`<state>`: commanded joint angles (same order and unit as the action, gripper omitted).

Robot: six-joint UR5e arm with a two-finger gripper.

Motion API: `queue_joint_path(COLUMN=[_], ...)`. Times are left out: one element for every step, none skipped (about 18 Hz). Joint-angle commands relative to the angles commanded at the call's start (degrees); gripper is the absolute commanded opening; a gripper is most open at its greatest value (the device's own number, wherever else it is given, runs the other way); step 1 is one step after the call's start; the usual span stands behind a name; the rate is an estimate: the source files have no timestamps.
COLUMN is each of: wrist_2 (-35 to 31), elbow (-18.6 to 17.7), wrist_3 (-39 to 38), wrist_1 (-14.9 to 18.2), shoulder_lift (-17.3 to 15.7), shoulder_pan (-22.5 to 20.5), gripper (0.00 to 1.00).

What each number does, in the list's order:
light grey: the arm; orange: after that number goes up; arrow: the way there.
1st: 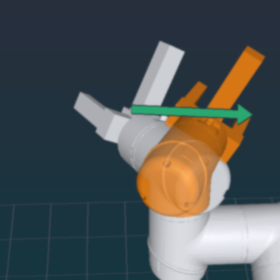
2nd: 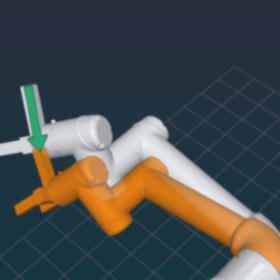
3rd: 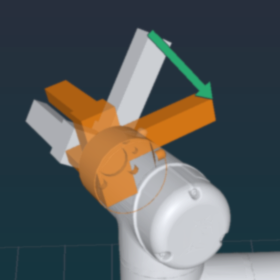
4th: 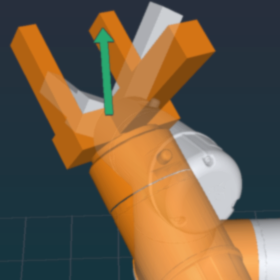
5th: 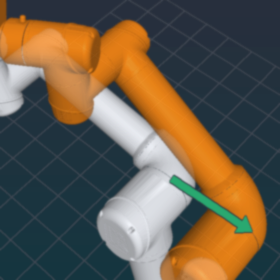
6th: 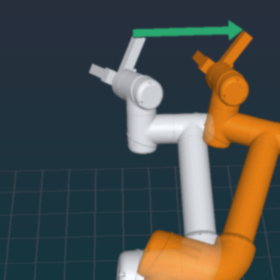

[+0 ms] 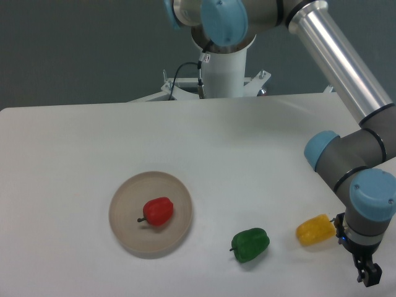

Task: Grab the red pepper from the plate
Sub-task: 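Move the gripper from beside the yellow pepper over the red pepper on the plate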

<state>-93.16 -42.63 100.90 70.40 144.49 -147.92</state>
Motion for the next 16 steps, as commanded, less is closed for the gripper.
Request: queue_joint_path(wrist_2=[0.0,-0.1,-0.3,-0.4,-0.3,-0.4,-0.4,-0.3,-0.1,-0.1,-0.1,-0.1,0.0,0.2,0.5,0.6], elbow=[0.0,-0.1,-0.1,-0.1,-0.1,-0.5,-1.5,-2.6,-3.9,-5.1,-6.4,-8.1,-10.0,-12.1,-13.9,-15.4], wrist_3=[0.0,-0.1,-0.1,-0.3,-1.0,-1.4,-1.9,-2.8,-4.3,-6.0,-7.9,-9.4,-10.9,-12.6,-15.2,-18.1], wrist_1=[-0.1,-0.1,0.0,0.0,0.2,0.3,0.8,1.2,1.7,2.2,2.4,2.6,2.8,2.9,3.1,3.2], shoulder_lift=[0.0,0.0,-0.1,-0.3,-0.6,-1.2,-2.3,-3.6,-5.0,-6.2,-7.5,-9.1,-10.7,-12.4,-13.9,-15.0], shoulder_pan=[0.2,0.5,0.6,0.8,1.1,1.9,2.3,2.3,2.5,3.2,4.4,5.3,6.1,7.3,8.4,9.6], gripper=[1.0,1.0,1.0,1.0,1.0,1.0,1.0,1.0,1.0,1.0,1.0,1.0,1.0,1.0,1.0,1.0])
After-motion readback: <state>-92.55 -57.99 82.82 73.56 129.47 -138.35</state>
